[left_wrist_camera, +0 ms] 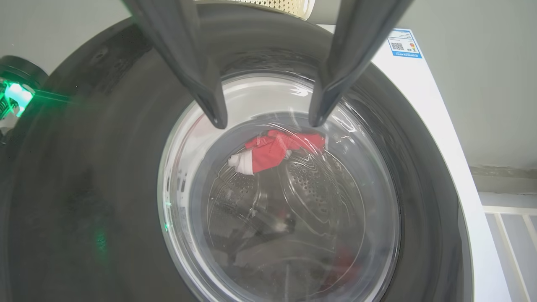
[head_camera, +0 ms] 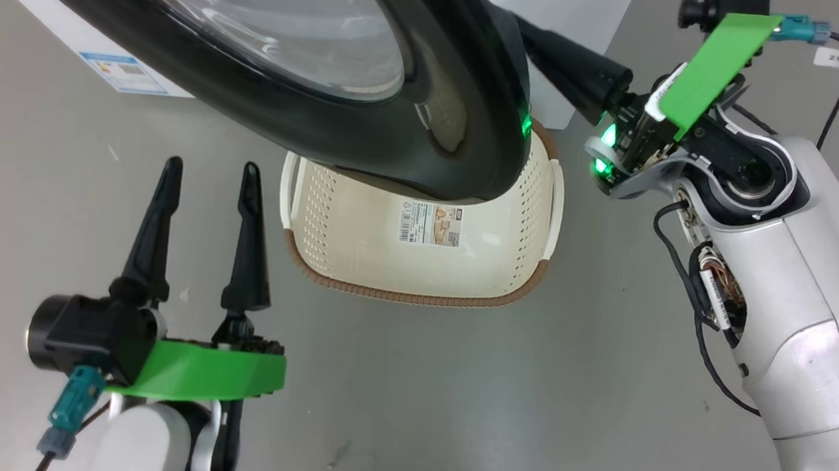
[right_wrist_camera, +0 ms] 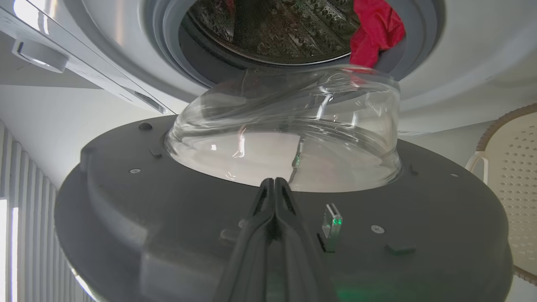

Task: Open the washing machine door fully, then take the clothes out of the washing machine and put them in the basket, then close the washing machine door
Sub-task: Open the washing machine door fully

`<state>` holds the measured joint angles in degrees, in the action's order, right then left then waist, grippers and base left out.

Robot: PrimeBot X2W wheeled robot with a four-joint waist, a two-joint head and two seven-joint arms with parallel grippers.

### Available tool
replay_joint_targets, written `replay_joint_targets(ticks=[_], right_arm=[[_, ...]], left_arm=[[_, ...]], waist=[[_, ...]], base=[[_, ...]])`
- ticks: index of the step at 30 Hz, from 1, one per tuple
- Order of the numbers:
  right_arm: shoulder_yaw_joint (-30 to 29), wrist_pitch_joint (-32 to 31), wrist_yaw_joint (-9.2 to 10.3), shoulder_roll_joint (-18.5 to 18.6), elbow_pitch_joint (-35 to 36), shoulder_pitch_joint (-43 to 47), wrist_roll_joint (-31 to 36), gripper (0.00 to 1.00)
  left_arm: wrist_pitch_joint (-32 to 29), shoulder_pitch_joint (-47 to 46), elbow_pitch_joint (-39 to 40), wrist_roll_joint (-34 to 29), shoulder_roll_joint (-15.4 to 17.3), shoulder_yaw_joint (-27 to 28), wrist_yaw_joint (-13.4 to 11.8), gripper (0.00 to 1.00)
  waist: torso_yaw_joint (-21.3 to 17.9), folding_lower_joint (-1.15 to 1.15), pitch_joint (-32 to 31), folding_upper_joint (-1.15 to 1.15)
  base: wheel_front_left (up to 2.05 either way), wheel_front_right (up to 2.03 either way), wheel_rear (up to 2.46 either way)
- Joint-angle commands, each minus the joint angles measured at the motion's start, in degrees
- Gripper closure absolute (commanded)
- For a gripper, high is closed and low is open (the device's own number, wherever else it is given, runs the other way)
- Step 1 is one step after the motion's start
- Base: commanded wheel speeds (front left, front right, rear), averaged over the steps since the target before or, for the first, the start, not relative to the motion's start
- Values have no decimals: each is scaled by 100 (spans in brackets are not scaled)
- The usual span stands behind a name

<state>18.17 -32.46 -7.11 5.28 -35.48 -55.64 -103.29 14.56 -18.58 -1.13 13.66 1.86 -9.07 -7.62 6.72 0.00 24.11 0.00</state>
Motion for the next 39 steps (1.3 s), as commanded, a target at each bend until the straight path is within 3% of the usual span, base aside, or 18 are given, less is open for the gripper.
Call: replay_joint_targets(ticks=[1,23,39], right_arm=[[63,-134,-37,-82,116,-127,-29,100],[135,-887,-37,-152,437,550,-139,100],[383,-1087,-37,-226,412,1151,-277,100]], left_arm=[[44,-103,112,-24,101,152,-23,0],[44,-5,-1,113,101,237,-28,0],[44,284,-85,214,101,205,-98,0]], waist=[[12,0,16,0],[162,0,-317,0],[642,0,-927,0]], base=[[0,0,0],[0,0,0],[0,0,0]])
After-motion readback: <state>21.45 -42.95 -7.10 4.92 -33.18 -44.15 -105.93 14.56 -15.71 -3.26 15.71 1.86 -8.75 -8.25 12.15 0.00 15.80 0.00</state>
